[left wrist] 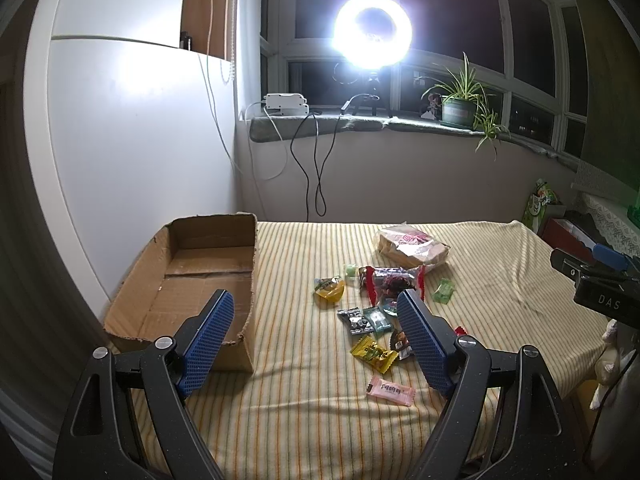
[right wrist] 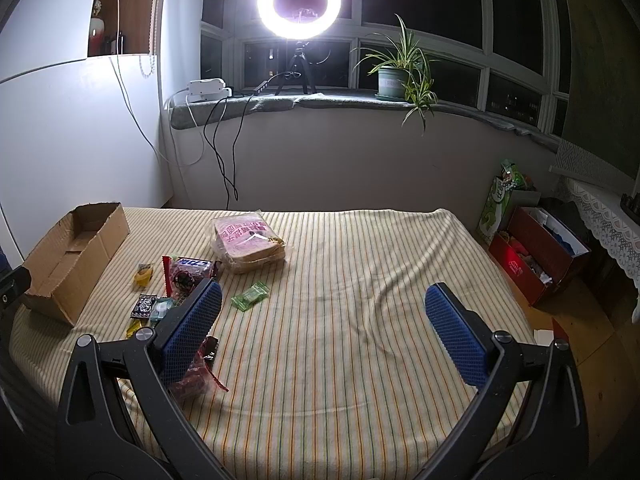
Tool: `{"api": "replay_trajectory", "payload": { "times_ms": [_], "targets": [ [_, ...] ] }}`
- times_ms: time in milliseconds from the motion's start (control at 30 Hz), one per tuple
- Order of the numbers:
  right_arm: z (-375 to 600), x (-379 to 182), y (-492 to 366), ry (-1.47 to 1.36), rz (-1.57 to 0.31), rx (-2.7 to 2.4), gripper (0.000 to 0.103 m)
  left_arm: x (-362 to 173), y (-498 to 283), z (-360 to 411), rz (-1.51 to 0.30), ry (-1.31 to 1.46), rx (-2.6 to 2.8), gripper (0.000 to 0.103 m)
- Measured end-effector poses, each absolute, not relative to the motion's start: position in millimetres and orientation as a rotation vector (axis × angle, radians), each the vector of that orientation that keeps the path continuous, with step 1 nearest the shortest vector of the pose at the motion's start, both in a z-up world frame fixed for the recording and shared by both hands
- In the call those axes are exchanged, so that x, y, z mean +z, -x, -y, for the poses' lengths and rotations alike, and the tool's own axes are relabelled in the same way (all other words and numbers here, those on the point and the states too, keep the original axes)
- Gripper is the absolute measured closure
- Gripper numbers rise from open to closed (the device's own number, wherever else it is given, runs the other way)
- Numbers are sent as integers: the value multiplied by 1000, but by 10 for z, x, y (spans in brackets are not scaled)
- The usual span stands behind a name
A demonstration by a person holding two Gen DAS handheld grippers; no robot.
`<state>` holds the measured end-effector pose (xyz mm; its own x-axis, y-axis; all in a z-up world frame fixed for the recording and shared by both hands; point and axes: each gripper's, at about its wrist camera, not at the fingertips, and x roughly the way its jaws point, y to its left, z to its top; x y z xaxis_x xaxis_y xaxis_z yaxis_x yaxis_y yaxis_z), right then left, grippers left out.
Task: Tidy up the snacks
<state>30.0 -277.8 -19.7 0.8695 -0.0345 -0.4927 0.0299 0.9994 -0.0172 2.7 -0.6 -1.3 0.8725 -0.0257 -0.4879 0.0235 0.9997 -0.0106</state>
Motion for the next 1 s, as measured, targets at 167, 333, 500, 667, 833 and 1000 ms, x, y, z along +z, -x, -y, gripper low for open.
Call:
{"api": "replay_trajectory", "payload": {
  "times_ms": [167,333,500,667,833,1000],
  "targets": [
    [2778,-201,-298,10,-515,-34,0,-15,-27,6,-511,3,-26,19],
    [2779,-209,-296,7,-519,-32,0,-13,-24,10,-511,3,-27,19],
    [2770,-231,-292,3,-522,-29,0,-13,-15,16,-512,2,-27,19],
    [2770,-258,-308,4,-530,-24,0,-35,-5,27,-516,3,-27,19],
    [2758,-283,-335,2,-541,-16,0,-67,-37,15,-528,5,-32,19],
    [2760,-338,-386,-2,-564,11,0,-114,-63,2,-547,3,-35,19]
  ]
}}
